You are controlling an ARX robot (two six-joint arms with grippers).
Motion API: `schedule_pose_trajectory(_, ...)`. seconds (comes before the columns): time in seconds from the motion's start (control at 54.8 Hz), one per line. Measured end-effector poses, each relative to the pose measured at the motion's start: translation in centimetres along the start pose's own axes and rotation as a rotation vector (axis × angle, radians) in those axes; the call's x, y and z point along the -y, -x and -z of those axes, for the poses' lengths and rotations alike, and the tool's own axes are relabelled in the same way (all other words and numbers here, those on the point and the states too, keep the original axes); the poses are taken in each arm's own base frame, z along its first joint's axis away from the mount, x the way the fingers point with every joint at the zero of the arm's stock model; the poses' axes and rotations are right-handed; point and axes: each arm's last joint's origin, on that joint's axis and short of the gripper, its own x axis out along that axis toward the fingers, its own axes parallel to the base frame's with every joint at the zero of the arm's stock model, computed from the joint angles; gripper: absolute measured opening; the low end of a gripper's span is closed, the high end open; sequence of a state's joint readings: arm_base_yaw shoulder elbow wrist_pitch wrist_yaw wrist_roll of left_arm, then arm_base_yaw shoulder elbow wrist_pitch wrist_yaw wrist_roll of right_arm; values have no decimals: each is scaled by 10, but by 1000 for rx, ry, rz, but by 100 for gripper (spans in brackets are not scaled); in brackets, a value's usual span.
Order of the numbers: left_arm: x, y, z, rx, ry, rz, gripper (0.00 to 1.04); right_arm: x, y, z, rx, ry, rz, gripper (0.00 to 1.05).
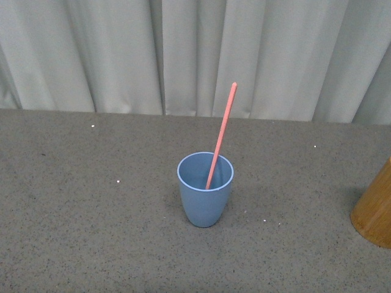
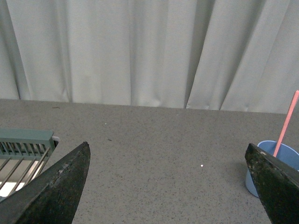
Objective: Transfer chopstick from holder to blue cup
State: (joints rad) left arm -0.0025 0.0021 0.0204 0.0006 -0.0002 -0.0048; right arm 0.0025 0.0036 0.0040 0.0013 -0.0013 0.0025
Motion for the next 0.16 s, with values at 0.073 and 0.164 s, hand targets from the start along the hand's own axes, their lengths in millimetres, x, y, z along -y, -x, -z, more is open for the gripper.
schedule_pose_trajectory(0.073,0,0,0,0,0,0,98,0,0,0,0,0,0,95)
schedule_pose_trajectory(0.164,0,0,0,0,0,0,98,0,0,0,0,0,0,95)
